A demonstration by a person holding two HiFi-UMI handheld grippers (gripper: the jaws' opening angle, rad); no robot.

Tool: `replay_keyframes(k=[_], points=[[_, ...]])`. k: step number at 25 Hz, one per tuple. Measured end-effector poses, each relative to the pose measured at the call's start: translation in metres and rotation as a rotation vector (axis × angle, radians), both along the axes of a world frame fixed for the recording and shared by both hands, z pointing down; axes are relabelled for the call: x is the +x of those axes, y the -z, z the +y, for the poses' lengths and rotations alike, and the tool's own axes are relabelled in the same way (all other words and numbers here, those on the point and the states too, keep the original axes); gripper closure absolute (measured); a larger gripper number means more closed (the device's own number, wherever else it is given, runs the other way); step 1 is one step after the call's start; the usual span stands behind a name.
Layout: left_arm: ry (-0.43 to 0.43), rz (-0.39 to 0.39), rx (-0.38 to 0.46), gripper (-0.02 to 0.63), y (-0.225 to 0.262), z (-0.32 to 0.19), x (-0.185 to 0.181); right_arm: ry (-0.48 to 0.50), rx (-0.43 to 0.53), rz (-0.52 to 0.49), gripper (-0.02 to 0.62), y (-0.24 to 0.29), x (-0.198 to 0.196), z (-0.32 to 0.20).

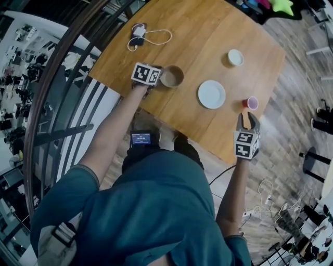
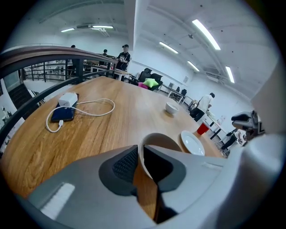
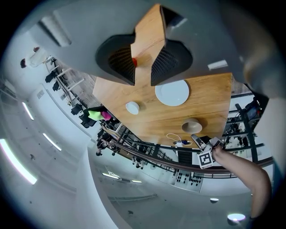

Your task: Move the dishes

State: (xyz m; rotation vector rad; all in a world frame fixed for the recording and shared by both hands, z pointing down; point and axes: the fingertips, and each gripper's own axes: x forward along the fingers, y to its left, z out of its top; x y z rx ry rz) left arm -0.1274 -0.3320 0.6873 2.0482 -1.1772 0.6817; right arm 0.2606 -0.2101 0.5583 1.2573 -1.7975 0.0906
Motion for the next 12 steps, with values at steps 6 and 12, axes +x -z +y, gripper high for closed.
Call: replay_keyframes(k=[6,12], points=[[-0.015,0.023,0.076,0.549,0.034,0.006,-0.015,-0.015,0.061,-0.111,0.495,0.026,-0.022,0.003],[-0.055,0.096,0.275,0.550,0.124,0.012,-0.026,-0.049,0.166,-0.421,0.499,0.083,-0.059,0.003]])
